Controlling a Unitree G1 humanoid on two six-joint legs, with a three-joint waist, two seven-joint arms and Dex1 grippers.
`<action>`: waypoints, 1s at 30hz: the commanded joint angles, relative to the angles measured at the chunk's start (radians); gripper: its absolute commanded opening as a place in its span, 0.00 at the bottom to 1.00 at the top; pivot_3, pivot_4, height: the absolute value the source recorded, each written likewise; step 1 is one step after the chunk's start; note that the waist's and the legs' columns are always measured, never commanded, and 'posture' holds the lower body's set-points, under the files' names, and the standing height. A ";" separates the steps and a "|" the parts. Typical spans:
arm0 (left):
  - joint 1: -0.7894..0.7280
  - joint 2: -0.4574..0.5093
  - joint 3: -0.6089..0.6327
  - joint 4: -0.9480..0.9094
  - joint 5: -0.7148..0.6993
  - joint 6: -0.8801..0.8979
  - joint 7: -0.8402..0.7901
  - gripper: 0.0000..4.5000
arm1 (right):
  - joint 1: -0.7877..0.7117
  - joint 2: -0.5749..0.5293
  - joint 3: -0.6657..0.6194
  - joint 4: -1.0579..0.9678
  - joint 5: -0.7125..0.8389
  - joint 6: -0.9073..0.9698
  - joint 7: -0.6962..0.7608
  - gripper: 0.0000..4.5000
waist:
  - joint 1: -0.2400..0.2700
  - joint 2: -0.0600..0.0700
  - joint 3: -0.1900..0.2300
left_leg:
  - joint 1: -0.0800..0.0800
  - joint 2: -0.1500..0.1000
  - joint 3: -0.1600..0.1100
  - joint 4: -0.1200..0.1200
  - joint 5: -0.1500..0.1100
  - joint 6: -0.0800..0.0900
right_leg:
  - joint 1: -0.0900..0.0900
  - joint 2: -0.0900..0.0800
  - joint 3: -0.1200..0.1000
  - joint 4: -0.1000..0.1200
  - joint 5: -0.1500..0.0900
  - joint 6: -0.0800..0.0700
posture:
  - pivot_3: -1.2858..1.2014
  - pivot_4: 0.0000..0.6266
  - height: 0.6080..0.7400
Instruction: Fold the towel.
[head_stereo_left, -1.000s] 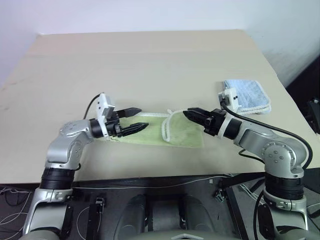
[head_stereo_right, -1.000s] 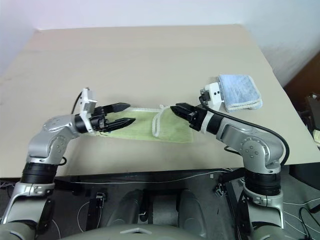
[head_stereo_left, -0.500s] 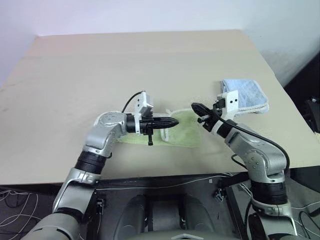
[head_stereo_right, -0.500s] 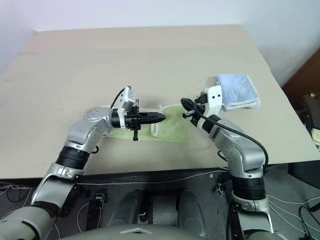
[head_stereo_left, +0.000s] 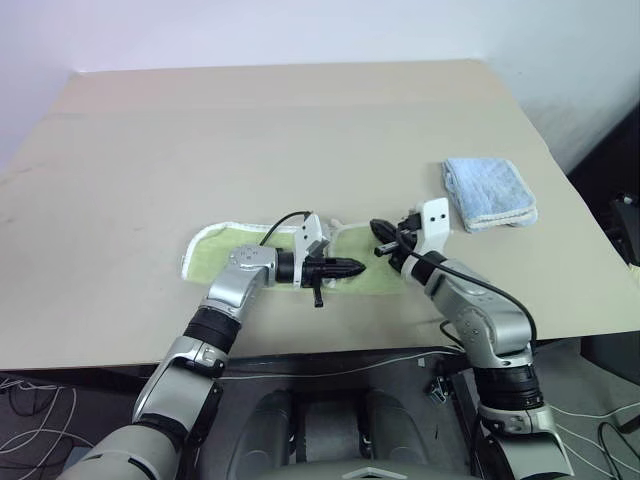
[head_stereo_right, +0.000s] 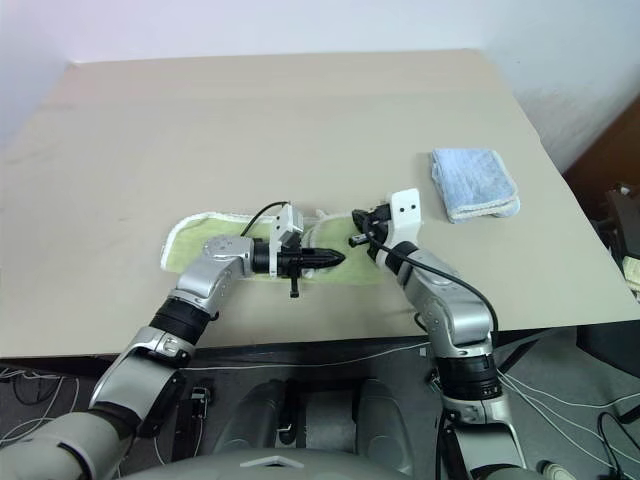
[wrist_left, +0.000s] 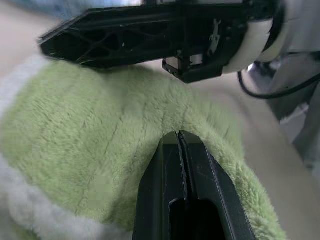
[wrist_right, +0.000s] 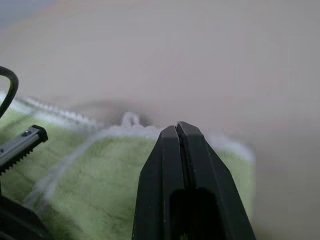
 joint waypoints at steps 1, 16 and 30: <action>0.033 0.013 -0.008 -0.001 0.025 -0.001 0.004 0.01 | -0.004 0.021 0.026 0.053 -0.046 -0.047 0.000 0.00 | -0.001 0.000 0.000 | 0.001 0.000 0.000 0.000 0.000 0.000 | 0.001 0.000 0.000 0.000 0.000 0.000 | 0.52 0.24 1.00; 0.050 0.085 0.070 -0.103 -0.040 0.048 0.018 0.05 | -0.080 -0.012 0.021 0.181 -0.081 -0.057 0.100 0.00 | -0.004 0.000 -0.008 | 0.018 0.005 0.001 0.000 0.000 -0.001 | 0.016 0.003 0.003 -0.002 0.002 -0.005 | 0.52 0.24 1.00; 0.005 0.311 0.291 -0.405 -0.187 0.401 0.162 1.00 | -0.115 -0.204 -0.062 -0.145 0.196 0.153 0.339 0.33 | -0.005 0.000 -0.007 | 0.002 0.004 0.003 -0.002 0.000 -0.001 | -0.001 0.004 0.004 -0.002 0.003 -0.003 | 0.52 0.24 1.00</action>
